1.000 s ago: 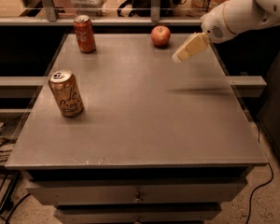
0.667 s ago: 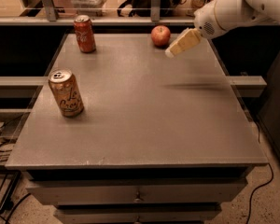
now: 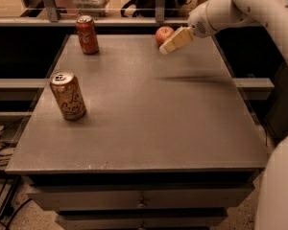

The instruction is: Pick apple

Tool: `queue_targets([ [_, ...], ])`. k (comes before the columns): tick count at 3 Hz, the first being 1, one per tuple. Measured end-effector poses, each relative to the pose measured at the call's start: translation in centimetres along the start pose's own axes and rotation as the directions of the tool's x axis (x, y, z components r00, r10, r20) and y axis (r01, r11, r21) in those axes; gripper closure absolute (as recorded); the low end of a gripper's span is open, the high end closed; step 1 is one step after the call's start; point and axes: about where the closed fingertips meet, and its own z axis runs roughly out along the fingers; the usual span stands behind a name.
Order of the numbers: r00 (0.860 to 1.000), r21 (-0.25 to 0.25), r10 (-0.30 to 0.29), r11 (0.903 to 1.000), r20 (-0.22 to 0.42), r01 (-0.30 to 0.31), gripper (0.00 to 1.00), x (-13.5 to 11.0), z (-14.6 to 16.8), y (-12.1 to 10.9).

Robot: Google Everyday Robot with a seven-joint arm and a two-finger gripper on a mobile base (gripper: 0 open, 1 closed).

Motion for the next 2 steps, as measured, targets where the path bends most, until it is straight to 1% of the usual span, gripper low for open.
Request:
queue_targets([
  [1,0.999,-0.009,0.04,0.9992,0.011,-0.04,0.0,0.4,2.3,-0.7],
  [2,0.996,-0.008,0.089,0.996,0.024,-0.089,0.0,1.2,4.2,-1.7],
])
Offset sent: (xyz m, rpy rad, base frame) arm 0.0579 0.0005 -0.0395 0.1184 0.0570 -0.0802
